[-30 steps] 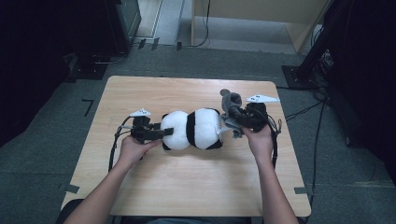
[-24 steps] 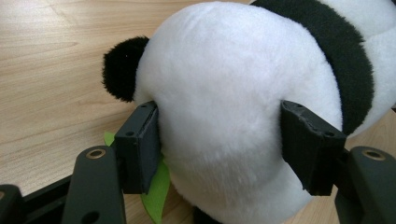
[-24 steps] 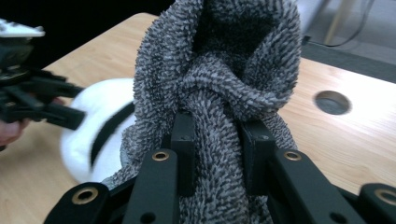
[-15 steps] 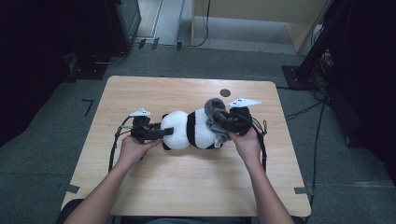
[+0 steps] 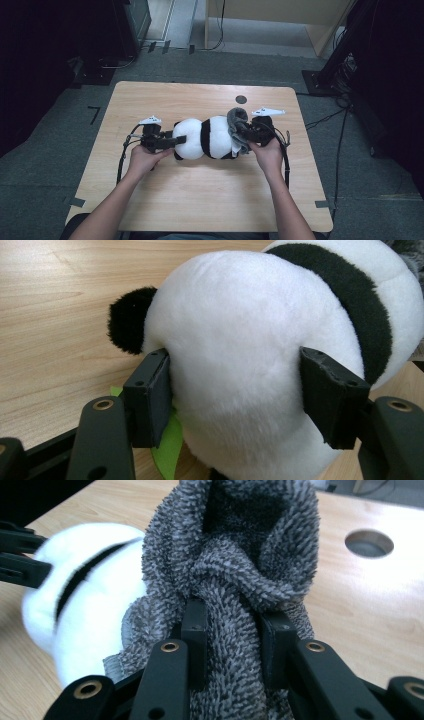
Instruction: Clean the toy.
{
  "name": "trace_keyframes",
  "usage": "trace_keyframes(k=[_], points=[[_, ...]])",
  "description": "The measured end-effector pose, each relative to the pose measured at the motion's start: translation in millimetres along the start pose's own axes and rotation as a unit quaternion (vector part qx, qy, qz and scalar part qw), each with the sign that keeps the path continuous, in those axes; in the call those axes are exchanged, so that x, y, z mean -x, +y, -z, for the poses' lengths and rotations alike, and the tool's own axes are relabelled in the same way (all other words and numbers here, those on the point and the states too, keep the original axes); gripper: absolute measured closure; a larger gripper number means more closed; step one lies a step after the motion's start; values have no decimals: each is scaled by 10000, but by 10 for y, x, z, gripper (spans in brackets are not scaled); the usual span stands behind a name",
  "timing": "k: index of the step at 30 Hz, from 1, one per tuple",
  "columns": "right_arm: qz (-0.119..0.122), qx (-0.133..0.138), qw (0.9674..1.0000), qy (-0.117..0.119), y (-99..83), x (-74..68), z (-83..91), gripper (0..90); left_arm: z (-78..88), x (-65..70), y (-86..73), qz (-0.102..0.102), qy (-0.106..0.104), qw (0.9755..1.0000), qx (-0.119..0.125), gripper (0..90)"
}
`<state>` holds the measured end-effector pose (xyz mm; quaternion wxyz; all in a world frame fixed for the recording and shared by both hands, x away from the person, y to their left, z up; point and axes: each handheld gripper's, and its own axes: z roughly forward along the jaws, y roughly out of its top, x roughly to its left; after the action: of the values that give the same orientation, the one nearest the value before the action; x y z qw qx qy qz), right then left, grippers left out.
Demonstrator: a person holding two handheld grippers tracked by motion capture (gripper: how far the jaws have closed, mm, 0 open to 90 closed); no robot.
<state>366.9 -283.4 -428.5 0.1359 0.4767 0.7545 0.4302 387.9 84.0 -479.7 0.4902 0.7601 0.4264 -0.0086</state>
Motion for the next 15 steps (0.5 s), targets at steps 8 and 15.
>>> trace_keyframes(k=[8,15], points=[[-349,-425,9985,-15,-154,157,-159,715,1,-8,-7,-10,-8,10000,4,342],[-374,-771,9963,-41,-279,177,-347,717,5,-13,-13,-35,-21,10000,-1,342]])
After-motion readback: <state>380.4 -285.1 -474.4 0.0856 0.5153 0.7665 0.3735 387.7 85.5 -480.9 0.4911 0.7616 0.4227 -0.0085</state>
